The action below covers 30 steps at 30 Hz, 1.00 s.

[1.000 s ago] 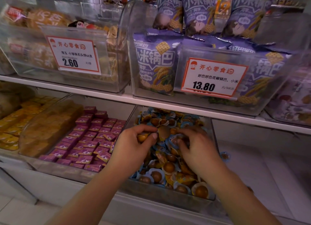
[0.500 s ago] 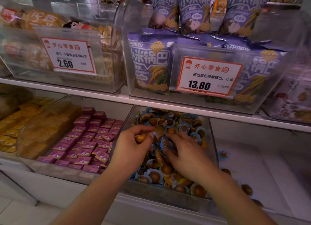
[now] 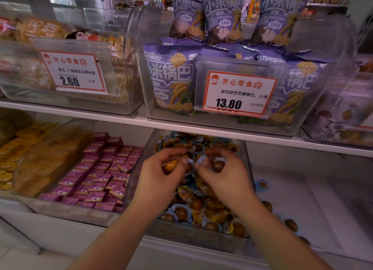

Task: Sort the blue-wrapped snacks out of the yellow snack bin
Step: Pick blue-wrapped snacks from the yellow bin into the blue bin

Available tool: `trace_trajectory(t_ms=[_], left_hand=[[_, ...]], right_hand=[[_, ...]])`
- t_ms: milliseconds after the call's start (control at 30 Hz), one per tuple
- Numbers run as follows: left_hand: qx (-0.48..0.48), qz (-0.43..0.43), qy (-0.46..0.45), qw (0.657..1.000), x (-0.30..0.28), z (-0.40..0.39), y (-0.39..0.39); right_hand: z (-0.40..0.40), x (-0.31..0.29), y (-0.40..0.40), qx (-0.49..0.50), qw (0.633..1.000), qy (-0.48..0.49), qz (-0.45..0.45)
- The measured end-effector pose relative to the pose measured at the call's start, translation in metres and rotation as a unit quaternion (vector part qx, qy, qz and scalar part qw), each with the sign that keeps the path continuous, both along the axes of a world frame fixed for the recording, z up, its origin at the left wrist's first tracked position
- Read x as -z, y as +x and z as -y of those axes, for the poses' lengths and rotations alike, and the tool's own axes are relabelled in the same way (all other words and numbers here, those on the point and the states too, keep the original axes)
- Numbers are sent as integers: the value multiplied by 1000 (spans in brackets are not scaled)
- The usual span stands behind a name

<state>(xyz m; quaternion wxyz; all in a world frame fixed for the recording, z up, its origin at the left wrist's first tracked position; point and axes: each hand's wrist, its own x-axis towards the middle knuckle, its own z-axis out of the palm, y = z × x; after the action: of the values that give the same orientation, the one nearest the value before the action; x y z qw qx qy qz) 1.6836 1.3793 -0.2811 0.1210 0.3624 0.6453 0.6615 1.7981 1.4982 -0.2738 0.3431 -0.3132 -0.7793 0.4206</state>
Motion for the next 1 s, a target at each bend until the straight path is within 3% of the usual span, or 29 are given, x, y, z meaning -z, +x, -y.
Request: trace_trajectory(t_ms=[33, 67, 133, 200, 267, 433, 533, 600, 733, 800, 900, 1000], left_hand=[[-2, -17, 13, 1000, -2, 0, 3], [-7, -45, 22, 999, -3, -1, 7], [-14, -109, 30, 994, -4, -2, 16], [-8, -166, 5, 986, -3, -5, 24], [-9, -210, -33, 977, -1, -7, 28], [28, -211, -33, 977, 3, -7, 28], [-3, -233, -34, 972, 7, -4, 15], [-30, -296, -85, 951, 12, -1, 1], [-29, -335, -223, 915, 18, 8, -16], [-31, -353, -251, 901, 16, 11, -13], [3, -434, -275, 858, 11, 7, 4], [70, -484, -316, 813, 17, -4, 18]], right_hand=[[2, -6, 1, 12, 987, -140, -81], [5, -12, 2, -8, 943, -297, -149], [13, -23, 8, -104, 825, -513, -214], [18, -28, 14, -188, 765, -576, -219], [22, -31, 20, -206, 766, -574, -203], [12, -30, 44, -75, 874, -433, -210], [-15, -32, 81, 9, 964, -221, -150], [-37, -26, 103, 64, 994, -76, -49], [-58, 6, 120, 58, 982, 3, 178], [-61, 13, 119, 77, 978, 82, 174], [-50, 2, 100, 52, 971, 216, 90], [-44, -3, 67, -8, 929, 319, 186]])
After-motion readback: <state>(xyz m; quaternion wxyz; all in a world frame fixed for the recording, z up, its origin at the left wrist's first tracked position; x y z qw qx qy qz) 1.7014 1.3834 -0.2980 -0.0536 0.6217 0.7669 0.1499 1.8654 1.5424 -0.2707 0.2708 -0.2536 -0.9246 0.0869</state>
